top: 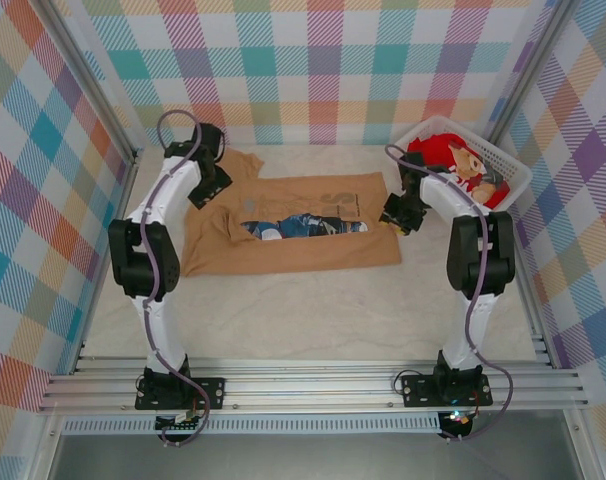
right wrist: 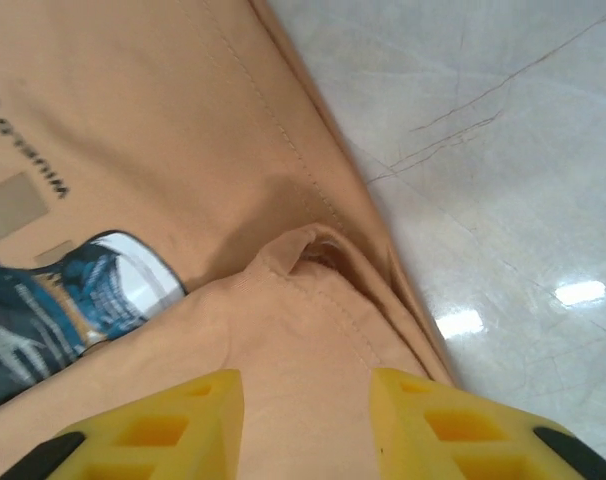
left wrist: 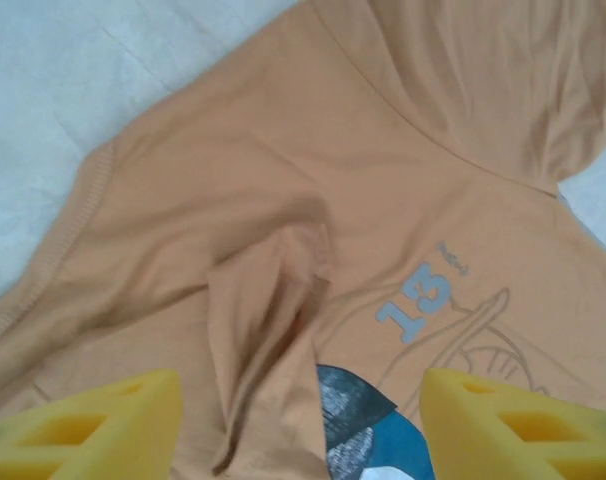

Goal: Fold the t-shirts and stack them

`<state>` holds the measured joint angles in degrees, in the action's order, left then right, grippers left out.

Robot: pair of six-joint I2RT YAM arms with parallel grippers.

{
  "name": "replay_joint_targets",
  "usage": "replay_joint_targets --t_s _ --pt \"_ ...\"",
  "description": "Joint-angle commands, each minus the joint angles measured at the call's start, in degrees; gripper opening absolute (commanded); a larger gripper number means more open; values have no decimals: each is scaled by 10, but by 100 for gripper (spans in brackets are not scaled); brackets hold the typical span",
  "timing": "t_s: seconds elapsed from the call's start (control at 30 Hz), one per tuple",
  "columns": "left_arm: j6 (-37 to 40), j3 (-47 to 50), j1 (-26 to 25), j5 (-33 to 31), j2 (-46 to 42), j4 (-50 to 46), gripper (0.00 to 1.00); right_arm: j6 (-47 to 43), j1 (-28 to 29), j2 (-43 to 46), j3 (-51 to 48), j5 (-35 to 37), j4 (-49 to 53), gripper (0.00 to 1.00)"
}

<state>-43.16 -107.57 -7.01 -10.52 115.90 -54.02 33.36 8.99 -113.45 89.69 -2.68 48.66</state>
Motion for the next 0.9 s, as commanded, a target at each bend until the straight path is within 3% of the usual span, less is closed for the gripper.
replay_joint_targets --t_s 0.0,0.17,0.3,0.43,0.6,0.73,0.87 --pt "6 55 37 14 -71 -53 61 -17 5 80 -33 6 3 40" --pt "-42 271 97 80 -170 -34 46 11 13 152 -159 -55 -40 38" --pt "-62 378 150 129 -198 15 45 30 16 170 -220 -102 -74 38" --pt "-64 407 170 163 -188 47 46 24 15 157 -238 -111 -81 38" --pt "-40 422 169 162 -190 67 41 18 15 129 -233 -103 -76 37" --pt "-20 431 169 176 -184 66 29 16 15 112 -227 -97 -75 35" --pt "-73 451 170 175 -193 50 31 17 15 105 -226 -88 -80 35"
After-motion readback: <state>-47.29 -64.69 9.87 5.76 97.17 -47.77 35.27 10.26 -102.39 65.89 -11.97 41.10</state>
